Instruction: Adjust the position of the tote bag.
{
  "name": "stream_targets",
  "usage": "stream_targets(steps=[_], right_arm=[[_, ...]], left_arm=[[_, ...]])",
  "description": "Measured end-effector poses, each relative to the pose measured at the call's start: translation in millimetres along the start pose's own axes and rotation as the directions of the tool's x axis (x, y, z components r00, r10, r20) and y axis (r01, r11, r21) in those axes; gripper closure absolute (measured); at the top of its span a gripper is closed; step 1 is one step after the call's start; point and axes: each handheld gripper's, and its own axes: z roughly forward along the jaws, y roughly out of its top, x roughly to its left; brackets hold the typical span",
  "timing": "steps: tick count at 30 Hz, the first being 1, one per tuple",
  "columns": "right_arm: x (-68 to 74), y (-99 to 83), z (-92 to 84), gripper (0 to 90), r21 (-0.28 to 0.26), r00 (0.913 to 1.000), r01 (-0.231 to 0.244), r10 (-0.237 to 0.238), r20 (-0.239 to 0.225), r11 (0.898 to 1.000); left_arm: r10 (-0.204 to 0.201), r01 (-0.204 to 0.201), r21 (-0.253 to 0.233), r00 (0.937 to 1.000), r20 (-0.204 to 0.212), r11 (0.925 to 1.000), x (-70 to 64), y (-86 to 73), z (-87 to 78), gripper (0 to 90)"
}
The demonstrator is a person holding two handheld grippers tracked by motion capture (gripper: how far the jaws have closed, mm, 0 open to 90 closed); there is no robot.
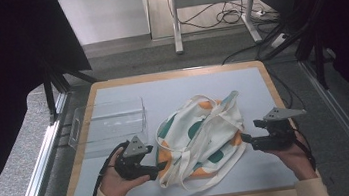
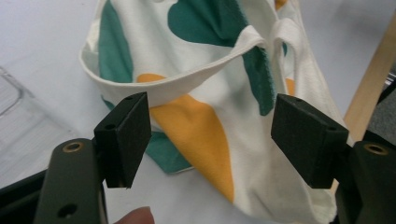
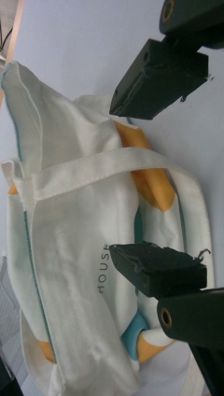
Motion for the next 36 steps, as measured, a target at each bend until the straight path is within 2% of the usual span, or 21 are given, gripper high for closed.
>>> stream_targets(steps=[3, 8, 16, 20, 30, 34, 36], right_arm=[[-1.1, 0.1, 0.9, 27.3, 0.003, 0.9999, -0.008, 0.008, 0.007, 1.0], [-0.4, -0.4, 2.8, 27.3, 0.017, 0.9999, -0.004, 0.003, 0.016, 1.0], [0.4, -1.0, 4.9, 27.2, 0.032, 0.9995, 0.001, -0.002, 0.031, 0.999], [-0.2, -1.6, 5.1, 27.3, 0.032, 0.9993, -0.001, 0.0, 0.036, 0.999], [1.3, -2.0, 8.9, 26.6, 0.046, 0.999, -0.006, 0.004, 0.043, 0.999], [1.8, -2.0, 9.1, 26.6, 0.046, 0.9989, -0.005, 0.002, 0.047, 0.999], [1.5, -2.3, 8.9, 26.6, 0.047, 0.9988, -0.006, 0.004, 0.048, 0.999]], left_arm=[[-0.011, 0.012, -0.008, 0.9991, 0.04, 0.9999, -0.7, 0.5, 1.3, 28.1], [-0.004, 0.005, -0.018, 0.9989, 0.047, 0.9998, -6.4, 2.3, 1.7, 27.5], [0.04, -0.042, 0.022, 0.9966, 0.072, 0.9989, -21.7, 2.0, 15.1, 26.9], [0.053, -0.056, 0.05, 0.9962, 0.07, 0.9972, -26.3, -1.8, 22.3, 28.0], [0.075, -0.079, 0.102, 0.9961, 0.046, 0.9916, -27.6, -10.9, 31.0, 43.5], [0.06, -0.064, 0.108, 0.9976, 0.035, 0.9921, -29.7, -12.5, 34.9, 47.0], [0.065, -0.069, 0.113, 0.9971, 0.041, 0.9912, -31.9, -12.5, 36.5, 48.5]])
